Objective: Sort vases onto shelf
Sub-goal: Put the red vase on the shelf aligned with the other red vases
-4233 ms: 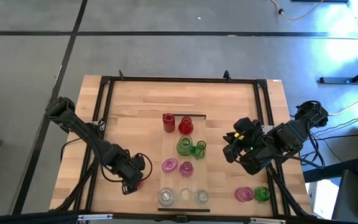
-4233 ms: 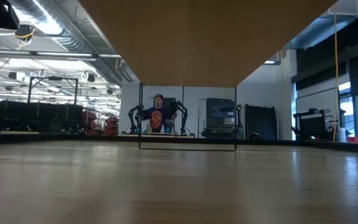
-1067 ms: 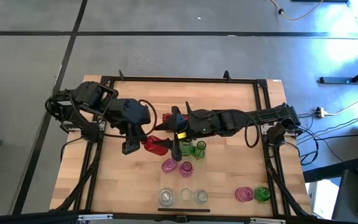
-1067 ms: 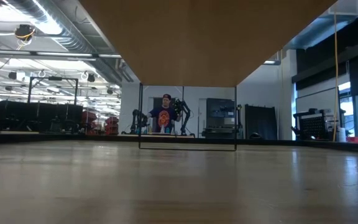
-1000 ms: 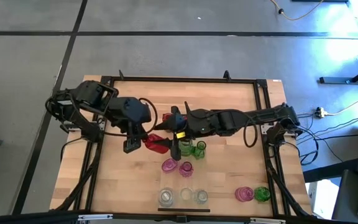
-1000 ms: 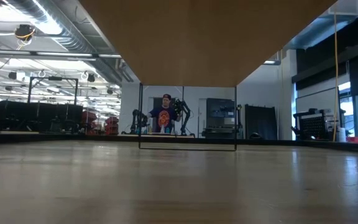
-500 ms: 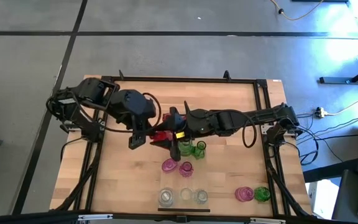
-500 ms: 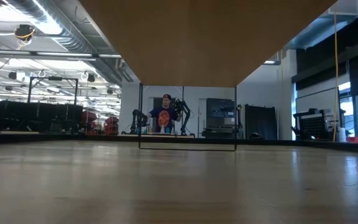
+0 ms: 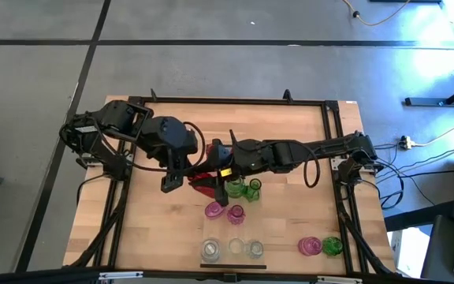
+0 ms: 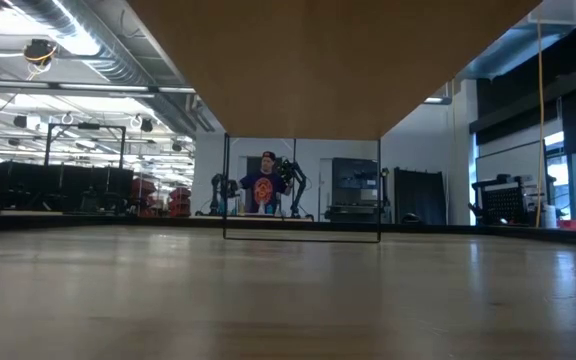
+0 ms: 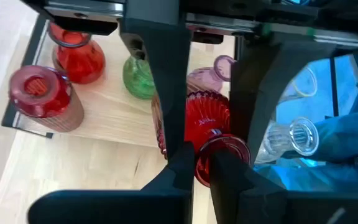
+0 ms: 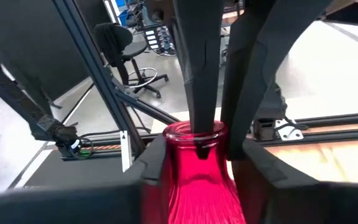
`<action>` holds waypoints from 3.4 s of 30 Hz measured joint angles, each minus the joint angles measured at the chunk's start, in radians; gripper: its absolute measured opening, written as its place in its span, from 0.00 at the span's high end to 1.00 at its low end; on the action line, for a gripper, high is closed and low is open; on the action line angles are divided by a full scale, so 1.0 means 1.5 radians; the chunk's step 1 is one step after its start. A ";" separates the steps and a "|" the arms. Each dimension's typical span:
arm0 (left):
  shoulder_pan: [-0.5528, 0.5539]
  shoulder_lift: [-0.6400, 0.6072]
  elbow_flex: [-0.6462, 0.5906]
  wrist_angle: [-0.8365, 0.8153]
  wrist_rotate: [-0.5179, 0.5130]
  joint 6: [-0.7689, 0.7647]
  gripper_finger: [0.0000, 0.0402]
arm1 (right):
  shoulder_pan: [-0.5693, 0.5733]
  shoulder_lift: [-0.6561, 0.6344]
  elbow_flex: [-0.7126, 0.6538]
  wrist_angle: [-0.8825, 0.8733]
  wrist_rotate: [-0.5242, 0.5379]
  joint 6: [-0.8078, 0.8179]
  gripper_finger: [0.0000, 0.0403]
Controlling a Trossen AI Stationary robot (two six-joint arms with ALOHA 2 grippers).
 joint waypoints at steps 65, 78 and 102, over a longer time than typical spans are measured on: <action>0.069 -0.018 0.001 -0.006 0.099 0.004 0.77 | -0.009 0.003 0.027 -0.009 0.014 0.021 0.78; 0.060 -0.018 0.047 -0.017 0.050 -0.012 0.77 | -0.010 0.001 0.028 0.001 0.022 0.028 0.79; 0.048 -0.012 0.061 -0.026 0.063 -0.027 0.77 | -0.008 0.003 0.026 0.006 0.012 0.045 0.79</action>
